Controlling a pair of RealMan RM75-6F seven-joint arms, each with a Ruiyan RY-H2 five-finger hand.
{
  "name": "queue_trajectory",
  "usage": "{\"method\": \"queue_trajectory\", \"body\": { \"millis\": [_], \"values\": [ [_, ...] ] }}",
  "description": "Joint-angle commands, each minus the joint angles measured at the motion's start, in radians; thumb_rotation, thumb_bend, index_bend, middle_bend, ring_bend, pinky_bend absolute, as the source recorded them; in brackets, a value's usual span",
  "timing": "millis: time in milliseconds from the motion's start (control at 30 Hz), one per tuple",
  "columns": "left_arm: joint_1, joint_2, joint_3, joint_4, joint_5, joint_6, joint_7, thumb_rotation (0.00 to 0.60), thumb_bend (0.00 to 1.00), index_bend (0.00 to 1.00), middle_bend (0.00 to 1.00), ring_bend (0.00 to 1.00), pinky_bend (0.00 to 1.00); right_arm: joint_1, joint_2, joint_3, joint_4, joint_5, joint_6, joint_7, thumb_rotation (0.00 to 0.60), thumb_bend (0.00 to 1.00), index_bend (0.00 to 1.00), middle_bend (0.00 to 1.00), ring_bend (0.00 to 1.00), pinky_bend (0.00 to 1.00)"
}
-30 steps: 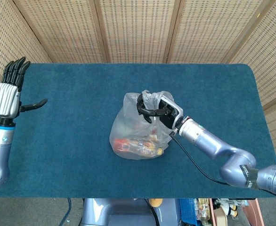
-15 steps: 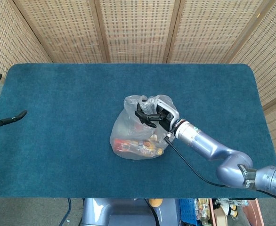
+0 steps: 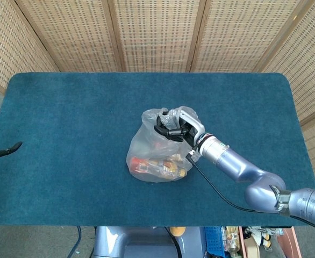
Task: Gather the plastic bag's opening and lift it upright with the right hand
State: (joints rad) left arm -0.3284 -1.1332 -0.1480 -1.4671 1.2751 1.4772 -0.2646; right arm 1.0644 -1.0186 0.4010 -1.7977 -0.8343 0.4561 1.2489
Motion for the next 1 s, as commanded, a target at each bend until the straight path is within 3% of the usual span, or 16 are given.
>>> {"method": "queue_trajectory", "body": {
  "millis": [33, 200, 500, 1000],
  "values": [
    [0.049, 0.075, 0.023, -0.143, -0.047, -0.007, 0.121, 0.6, 0.16, 0.0, 0.0, 0.0, 0.0, 0.047, 0.016, -0.021, -0.014, 0.098, 0.024, -0.094, 0.6, 1.0, 0.76, 0.82, 0.79, 1.0],
    [0.068, 0.11, 0.017, -0.225, -0.079, -0.005, 0.213, 0.6, 0.18, 0.0, 0.0, 0.0, 0.0, 0.109, 0.026, -0.022, -0.047, 0.266, 0.09, -0.204, 0.6, 1.0, 0.77, 0.82, 0.8, 1.0],
    [0.09, 0.13, 0.006, -0.263, -0.064, 0.012, 0.255, 0.6, 0.18, 0.0, 0.0, 0.0, 0.0, 0.204, 0.056, 0.008, -0.09, 0.504, 0.165, -0.361, 0.6, 1.0, 0.77, 0.82, 0.8, 1.0],
    [0.106, 0.141, 0.001, -0.294, -0.046, 0.0, 0.282, 0.6, 0.18, 0.0, 0.0, 0.0, 0.0, 0.264, 0.144, 0.113, -0.126, 0.7, 0.201, -0.48, 0.6, 1.0, 0.76, 0.82, 0.8, 1.0]
  ]
}}
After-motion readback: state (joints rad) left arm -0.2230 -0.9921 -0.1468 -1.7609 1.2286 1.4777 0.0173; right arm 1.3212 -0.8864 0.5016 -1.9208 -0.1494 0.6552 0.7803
